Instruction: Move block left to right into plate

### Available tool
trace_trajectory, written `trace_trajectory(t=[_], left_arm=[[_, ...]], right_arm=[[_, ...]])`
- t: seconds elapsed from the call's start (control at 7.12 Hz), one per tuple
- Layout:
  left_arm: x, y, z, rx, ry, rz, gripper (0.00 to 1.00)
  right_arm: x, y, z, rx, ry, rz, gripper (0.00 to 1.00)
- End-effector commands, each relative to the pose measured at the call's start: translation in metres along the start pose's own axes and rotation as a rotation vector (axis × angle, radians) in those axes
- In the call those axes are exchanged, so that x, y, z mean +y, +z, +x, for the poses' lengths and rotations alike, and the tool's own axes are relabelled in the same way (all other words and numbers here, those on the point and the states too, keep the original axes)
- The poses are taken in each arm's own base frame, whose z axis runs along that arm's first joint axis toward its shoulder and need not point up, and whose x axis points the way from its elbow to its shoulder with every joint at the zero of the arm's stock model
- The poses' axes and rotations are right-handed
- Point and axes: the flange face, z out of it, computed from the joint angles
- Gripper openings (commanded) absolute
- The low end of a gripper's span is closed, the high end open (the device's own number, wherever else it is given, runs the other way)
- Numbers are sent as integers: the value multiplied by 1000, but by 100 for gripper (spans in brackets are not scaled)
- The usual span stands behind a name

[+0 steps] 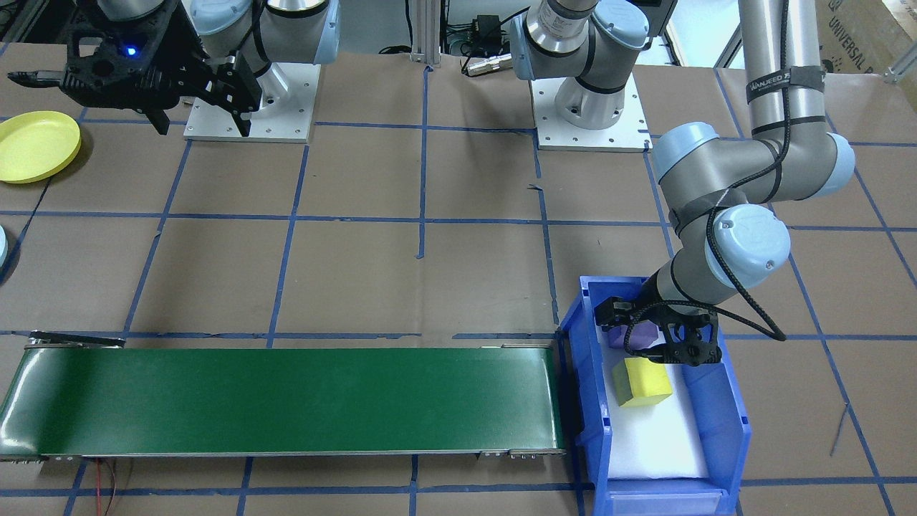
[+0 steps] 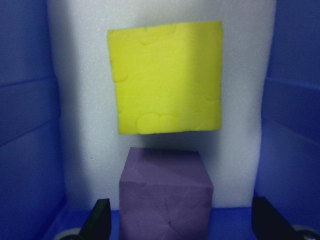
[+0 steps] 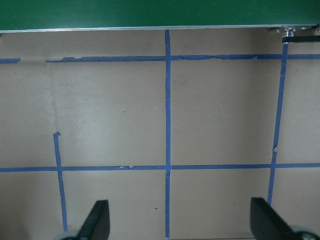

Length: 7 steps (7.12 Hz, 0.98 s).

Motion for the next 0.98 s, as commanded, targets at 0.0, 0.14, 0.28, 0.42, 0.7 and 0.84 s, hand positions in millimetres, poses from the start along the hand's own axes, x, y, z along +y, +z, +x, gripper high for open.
trace_trajectory(t=[0.0,0.14,0.28,0.42,0.7,0.84], left_arm=[[2,8,0,1,45,-16,47],[2,7,-1,3,77,-12,11],[-2,-16,-7,-8,78,32,6],[5,-75,-6,-38,77,135,6],[37,-197,20,-29,110,313,15],[42,-227,53,18,142,377,15]], right_arm=[[0,0,0,1,0,-1,100],[0,0,0,0,0,-1,100],[0,0,0,1,0,-1,100],[0,0,0,0,0,-1,100],[0,0,0,0,0,2,100],[0,0,0,1,0,-1,100]])
